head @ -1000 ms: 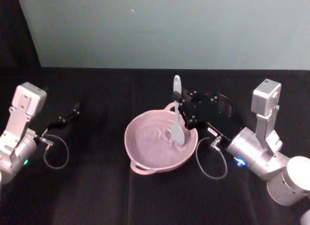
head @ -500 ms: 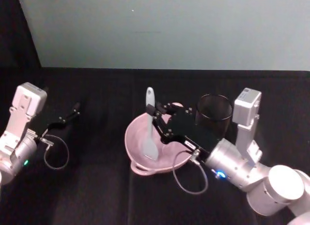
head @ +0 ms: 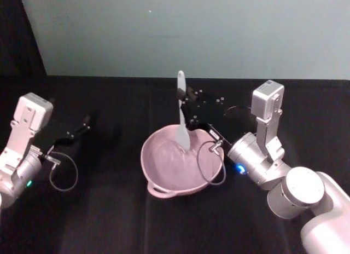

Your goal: Use the one hand to pick up the spoon and stir the clear water in the bowl.

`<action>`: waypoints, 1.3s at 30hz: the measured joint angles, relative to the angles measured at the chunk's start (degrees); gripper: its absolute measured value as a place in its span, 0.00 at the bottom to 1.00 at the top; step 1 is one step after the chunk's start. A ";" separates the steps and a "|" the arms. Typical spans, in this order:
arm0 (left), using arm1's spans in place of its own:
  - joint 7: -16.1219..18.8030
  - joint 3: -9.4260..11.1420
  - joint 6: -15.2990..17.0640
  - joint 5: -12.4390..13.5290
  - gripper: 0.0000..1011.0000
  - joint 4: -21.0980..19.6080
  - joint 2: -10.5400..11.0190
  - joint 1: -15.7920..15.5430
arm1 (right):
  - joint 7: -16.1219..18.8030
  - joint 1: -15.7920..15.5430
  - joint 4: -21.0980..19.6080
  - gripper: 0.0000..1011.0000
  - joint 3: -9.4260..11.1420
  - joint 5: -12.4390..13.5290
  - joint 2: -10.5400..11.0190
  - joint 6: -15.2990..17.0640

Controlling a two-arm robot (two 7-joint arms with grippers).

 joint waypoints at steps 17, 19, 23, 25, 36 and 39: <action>0.00 0.00 0.00 0.00 1.00 0.00 0.00 0.00 | 3.06 -7.16 -9.00 0.12 3.48 2.33 4.86 3.16; 0.00 0.00 0.00 0.00 1.00 0.00 0.00 0.00 | 4.04 -8.73 -11.14 0.12 2.98 3.38 5.40 3.91; 0.00 0.00 0.00 0.01 1.00 0.00 0.00 0.00 | 4.48 -9.78 -12.81 0.12 1.80 4.24 5.36 5.11; 0.00 0.00 0.00 0.00 1.00 0.00 0.00 0.00 | 4.26 -9.70 -12.84 0.12 0.88 4.08 4.82 5.34; 0.00 0.00 0.00 0.00 1.00 0.00 0.00 0.00 | 0.85 -5.11 -6.10 0.12 -1.65 -0.56 0.40 2.44; 0.00 0.00 0.00 0.00 1.00 0.00 0.00 0.00 | -0.54 -3.57 -3.74 0.12 -1.60 -2.37 -0.75 1.00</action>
